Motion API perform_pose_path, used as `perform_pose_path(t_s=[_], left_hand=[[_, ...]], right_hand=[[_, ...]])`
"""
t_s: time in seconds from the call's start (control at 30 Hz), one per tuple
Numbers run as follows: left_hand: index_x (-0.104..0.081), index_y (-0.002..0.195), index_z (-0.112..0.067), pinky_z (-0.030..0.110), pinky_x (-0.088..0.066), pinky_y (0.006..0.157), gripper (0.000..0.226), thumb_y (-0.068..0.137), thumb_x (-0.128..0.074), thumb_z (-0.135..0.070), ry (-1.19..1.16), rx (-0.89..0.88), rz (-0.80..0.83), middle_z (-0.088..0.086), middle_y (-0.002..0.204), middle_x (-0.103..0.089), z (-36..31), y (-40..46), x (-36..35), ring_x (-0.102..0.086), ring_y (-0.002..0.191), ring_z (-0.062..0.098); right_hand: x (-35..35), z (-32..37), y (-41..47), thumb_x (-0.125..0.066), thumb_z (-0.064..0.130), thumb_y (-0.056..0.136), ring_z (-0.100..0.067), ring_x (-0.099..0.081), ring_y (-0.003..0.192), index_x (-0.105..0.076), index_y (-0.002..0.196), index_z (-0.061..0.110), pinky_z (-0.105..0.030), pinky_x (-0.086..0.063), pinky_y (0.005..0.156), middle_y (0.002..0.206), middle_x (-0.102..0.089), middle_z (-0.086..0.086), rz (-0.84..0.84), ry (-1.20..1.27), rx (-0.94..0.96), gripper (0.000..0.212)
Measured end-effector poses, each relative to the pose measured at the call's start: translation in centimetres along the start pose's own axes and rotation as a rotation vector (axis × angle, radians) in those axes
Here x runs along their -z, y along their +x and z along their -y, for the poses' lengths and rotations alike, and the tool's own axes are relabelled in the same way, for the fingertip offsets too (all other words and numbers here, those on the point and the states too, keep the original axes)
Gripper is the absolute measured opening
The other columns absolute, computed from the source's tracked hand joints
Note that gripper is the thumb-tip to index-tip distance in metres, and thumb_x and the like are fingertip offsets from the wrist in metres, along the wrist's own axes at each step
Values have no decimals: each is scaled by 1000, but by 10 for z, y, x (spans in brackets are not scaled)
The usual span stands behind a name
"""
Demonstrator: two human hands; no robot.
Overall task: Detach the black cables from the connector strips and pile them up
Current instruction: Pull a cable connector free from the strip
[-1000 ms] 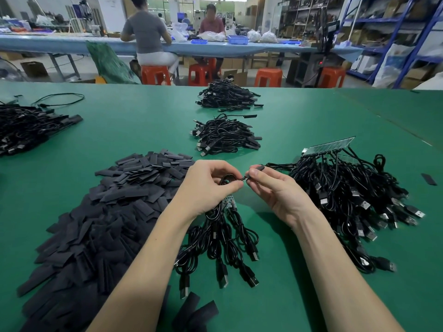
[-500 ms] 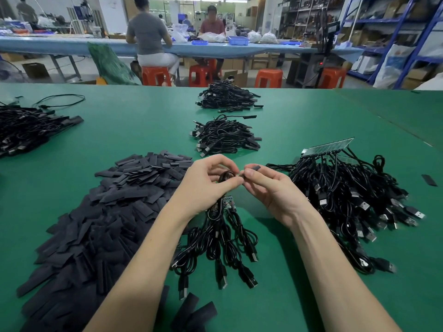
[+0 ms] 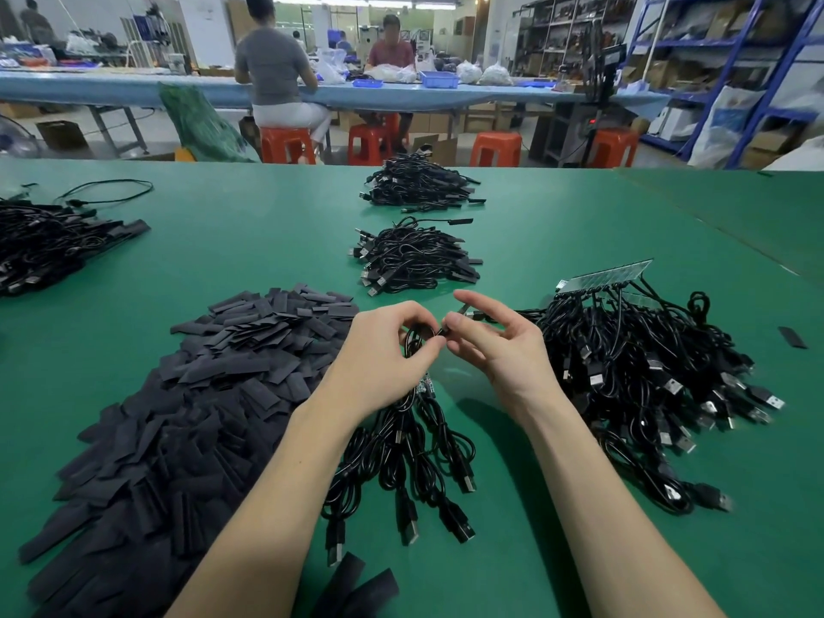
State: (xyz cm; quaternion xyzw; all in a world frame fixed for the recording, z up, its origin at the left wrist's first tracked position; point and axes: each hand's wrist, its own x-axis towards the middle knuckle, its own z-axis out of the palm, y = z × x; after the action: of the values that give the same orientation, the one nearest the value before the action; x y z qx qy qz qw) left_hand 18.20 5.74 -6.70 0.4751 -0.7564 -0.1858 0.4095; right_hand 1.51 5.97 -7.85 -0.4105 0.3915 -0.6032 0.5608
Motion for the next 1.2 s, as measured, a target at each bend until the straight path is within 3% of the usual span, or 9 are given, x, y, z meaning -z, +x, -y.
perform_pose_path(t_s=[0.17,0.3,0.63,0.83,1.0,1.1,1.2], left_hand=[[-63,90,-24,8,-45,67,18,83,-78,-20,-103,16,-50,-14,84,-69,-1,-2,-1,-63,86,-4],[-63,88,-23,4,-40,60,17,83,-78,-16,-121,-17,-42,-14,83,-69,-2,-2,0,-62,79,-4],[-67,85,-24,7,-44,68,17,81,-82,-16,-181,1,-46,-16,83,-71,-3,-2,4,-67,86,1],[-70,86,-21,28,-60,80,15,80,-83,-16,-221,41,-34,-15,83,-73,-4,-3,8,-70,83,3],[-69,85,-20,33,-62,79,18,78,-83,-14,-268,98,-55,-13,83,-73,-4,-1,3,-71,84,5],[-68,83,-22,37,-64,70,15,81,-82,-15,-378,178,-63,-5,87,-73,-4,0,0,-75,75,17],[-68,86,-16,43,-64,74,13,84,-78,-8,-541,255,-3,11,84,-74,-3,0,3,-75,71,29]], right_hand=[[1,-2,2,-83,9,81,-20,-69,72,-81,105,22,-26,-59,77,83,-75,-14,-21,-6,15,28],[2,-3,3,-80,7,84,-20,-71,74,-81,105,19,-25,-59,76,84,-75,-14,-6,10,-8,25],[-2,-3,0,-76,8,88,-19,-73,76,-79,105,17,-23,-58,74,93,-77,-18,45,49,-80,20],[-6,-5,-1,-75,7,89,-19,-71,74,-78,108,16,-23,-58,74,92,-76,-18,31,44,-73,22],[-8,-5,-3,-74,3,88,-20,-72,78,-75,111,17,-25,-58,76,92,-76,-17,17,78,-16,27],[-8,-4,-3,-79,9,76,-22,-72,85,-72,116,16,-26,-58,80,91,-72,-15,5,172,-4,41],[-3,0,-4,-79,9,75,-19,-73,88,-70,120,12,-25,-58,83,88,-74,-8,78,187,-29,46]])
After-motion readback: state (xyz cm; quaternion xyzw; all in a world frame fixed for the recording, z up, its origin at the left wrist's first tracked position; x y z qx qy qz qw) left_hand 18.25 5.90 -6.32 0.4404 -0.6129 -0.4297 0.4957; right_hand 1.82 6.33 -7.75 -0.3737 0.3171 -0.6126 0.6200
